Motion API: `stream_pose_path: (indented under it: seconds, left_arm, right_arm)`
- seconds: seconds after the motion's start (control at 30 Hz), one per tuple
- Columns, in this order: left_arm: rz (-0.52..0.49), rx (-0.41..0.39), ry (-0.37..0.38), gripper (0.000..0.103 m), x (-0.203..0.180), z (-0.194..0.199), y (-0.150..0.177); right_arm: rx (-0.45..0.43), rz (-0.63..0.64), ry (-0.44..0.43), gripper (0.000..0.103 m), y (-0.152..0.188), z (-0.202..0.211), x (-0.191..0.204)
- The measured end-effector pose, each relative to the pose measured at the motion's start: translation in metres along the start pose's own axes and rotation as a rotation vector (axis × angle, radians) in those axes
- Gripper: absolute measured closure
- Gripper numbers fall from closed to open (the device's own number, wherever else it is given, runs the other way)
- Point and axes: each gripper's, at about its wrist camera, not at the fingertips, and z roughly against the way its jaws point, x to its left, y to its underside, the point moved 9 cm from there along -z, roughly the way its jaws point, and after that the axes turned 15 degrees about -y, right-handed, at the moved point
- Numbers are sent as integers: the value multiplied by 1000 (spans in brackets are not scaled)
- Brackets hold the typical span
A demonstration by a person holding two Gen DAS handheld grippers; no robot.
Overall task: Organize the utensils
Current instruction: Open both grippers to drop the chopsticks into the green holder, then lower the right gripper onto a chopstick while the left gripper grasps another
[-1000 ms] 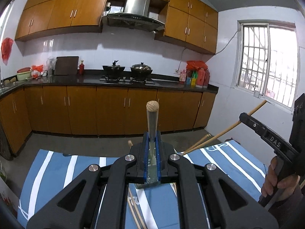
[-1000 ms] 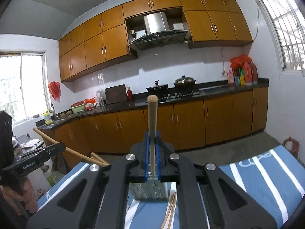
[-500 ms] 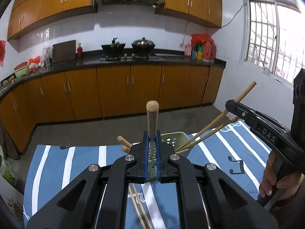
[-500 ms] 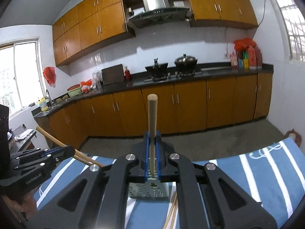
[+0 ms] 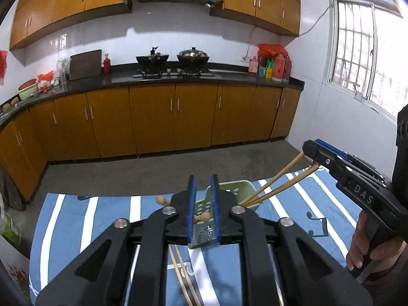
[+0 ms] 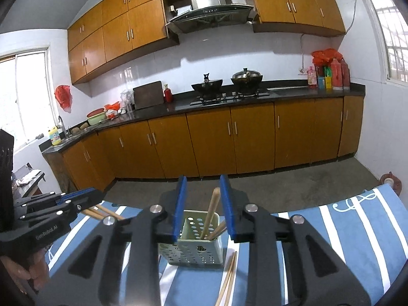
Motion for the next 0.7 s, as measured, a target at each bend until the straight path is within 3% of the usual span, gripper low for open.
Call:
stream_pose_path:
  seconds: [0.07,0.23,0.37,0.53,0.63,0.7]
  left_arm:
    - [15,-15,-1,79,3,5,-4]
    - [50,-54,-12,79,14,20,-9]
    - [68,-93,-25,79,28,42,3]
    - [60,-65,-85,78,48,44,52]
    - [50,4,-118,74,57,30,91]
    - [53,81,-145,74,65,12,127]
  right_arm:
    - [-14,0,3,74,-1,7,0]
    - [-64,9,27,69,1,41,-3]
    - [-61,-3,82,68,29,71,-19]
    - [87,-47,154,68,107,72,-49]
    - [216,-109,161,69,164,57,-62]
    - [289,-149,142,77,196,46,-62]
